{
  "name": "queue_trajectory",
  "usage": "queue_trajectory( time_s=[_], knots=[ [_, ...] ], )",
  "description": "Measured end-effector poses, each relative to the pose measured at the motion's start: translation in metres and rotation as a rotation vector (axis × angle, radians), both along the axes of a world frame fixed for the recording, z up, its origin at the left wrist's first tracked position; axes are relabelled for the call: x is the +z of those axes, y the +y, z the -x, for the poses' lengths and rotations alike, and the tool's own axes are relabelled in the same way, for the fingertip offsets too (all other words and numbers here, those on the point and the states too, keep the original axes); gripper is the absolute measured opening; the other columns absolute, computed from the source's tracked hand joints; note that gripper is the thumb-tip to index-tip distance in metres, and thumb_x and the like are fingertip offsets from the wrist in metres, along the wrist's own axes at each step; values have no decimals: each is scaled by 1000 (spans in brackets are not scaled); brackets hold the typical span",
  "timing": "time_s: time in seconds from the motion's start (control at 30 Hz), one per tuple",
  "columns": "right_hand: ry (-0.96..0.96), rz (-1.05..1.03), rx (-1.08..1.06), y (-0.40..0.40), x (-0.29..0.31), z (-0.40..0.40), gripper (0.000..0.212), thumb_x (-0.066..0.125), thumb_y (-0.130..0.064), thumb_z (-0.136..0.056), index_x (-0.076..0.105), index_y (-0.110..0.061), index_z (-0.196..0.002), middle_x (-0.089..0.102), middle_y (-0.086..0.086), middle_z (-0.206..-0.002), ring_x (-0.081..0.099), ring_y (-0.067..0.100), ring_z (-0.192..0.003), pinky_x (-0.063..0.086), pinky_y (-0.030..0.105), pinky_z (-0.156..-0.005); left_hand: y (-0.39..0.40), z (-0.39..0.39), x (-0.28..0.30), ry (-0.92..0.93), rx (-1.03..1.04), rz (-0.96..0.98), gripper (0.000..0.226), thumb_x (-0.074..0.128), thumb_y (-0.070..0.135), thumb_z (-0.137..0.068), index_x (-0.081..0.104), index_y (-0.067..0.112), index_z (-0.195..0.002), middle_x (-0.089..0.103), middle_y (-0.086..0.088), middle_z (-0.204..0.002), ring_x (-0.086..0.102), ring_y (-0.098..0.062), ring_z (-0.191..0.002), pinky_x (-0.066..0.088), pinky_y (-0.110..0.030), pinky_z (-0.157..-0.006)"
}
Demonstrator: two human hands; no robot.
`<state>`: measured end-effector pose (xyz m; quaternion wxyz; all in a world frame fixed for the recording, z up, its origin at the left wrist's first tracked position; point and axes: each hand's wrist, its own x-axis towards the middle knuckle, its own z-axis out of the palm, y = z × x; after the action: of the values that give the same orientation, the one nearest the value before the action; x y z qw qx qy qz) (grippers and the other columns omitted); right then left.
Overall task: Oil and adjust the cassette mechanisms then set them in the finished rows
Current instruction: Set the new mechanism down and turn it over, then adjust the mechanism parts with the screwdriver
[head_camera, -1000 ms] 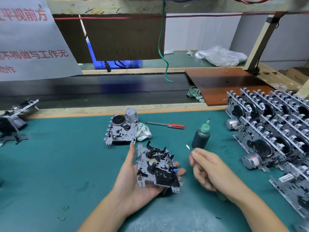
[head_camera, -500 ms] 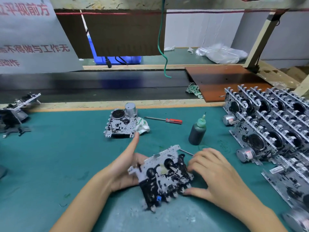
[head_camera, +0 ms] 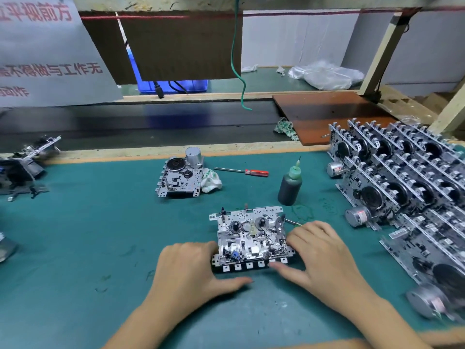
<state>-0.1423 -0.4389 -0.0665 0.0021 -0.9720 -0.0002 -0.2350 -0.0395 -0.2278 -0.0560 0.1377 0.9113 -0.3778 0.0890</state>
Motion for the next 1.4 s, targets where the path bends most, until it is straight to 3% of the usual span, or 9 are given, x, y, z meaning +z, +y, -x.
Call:
queue_trajectory(
  time_s=[0.1,0.27,0.47,0.57,0.7,0.97,1.13,1.23,1.4],
  knots=[
    [-12,-38,27,-2,-2,-2,50,49,-60,-79,60,-13,-64,58,-3,-66,56,22,-63,37,31,-77,-5,6,-6,-5,58,121,61,44,82,-52,25,24,-46,41,-2,-31,45,-20,-29,22,-21,-37],
    [8,-99,103,-2,-6,0,58,57,-68,-72,59,-10,-67,57,-1,-70,53,22,-66,40,31,-74,-7,5,-13,-19,106,186,59,47,74,-53,45,16,-39,39,-2,-30,44,-22,-28,25,-20,-37],
    [-70,-72,24,5,-11,3,48,53,-58,-76,58,-12,-64,55,-2,-67,54,22,-63,36,28,-70,7,-8,-15,-16,-154,180,63,50,83,-55,30,24,-48,39,7,-34,39,-10,-32,32,-18,-35],
    [-58,-69,12,4,-11,2,56,54,-67,-71,58,-12,-64,54,-3,-66,54,22,-63,37,28,-72,9,-7,-16,4,-195,183,58,56,75,-58,32,23,-50,38,7,-37,38,-9,-35,31,-18,-36],
    [-120,-80,-25,8,-14,0,53,58,-63,-71,56,-11,-59,52,-2,-60,52,22,-58,38,28,-70,12,-11,-13,-76,-311,167,56,60,68,-63,36,19,-50,37,7,-38,37,-10,-35,28,-21,-34],
    [-54,-23,131,-8,-10,2,47,54,-57,-80,59,-12,-66,58,-3,-71,54,21,-64,39,27,-71,11,-8,-16,-123,-253,196,56,58,65,-66,37,17,-46,34,5,-36,35,-15,-32,25,-20,-34],
    [-11,-139,181,-10,-9,3,53,59,-65,-75,54,-14,-64,52,-5,-70,46,17,-65,36,23,-76,5,-2,-19,-150,-139,226,54,58,58,-65,36,15,-42,30,1,-34,31,-18,-30,21,-18,-33],
    [-11,-140,174,-8,-10,4,52,59,-66,-74,52,-15,-62,48,-7,-67,42,15,-64,36,23,-71,6,-7,-19,-143,-178,216,56,57,61,-68,38,14,-43,32,2,-34,33,-19,-30,24,-18,-33],
    [-58,-71,82,-3,-13,6,51,51,-62,-80,56,-14,-63,55,-7,-66,52,19,-63,37,25,-69,8,-8,-17,-103,-278,202,57,58,68,-65,34,20,-47,34,4,-35,37,-16,-31,29,-17,-33]
  ],
)
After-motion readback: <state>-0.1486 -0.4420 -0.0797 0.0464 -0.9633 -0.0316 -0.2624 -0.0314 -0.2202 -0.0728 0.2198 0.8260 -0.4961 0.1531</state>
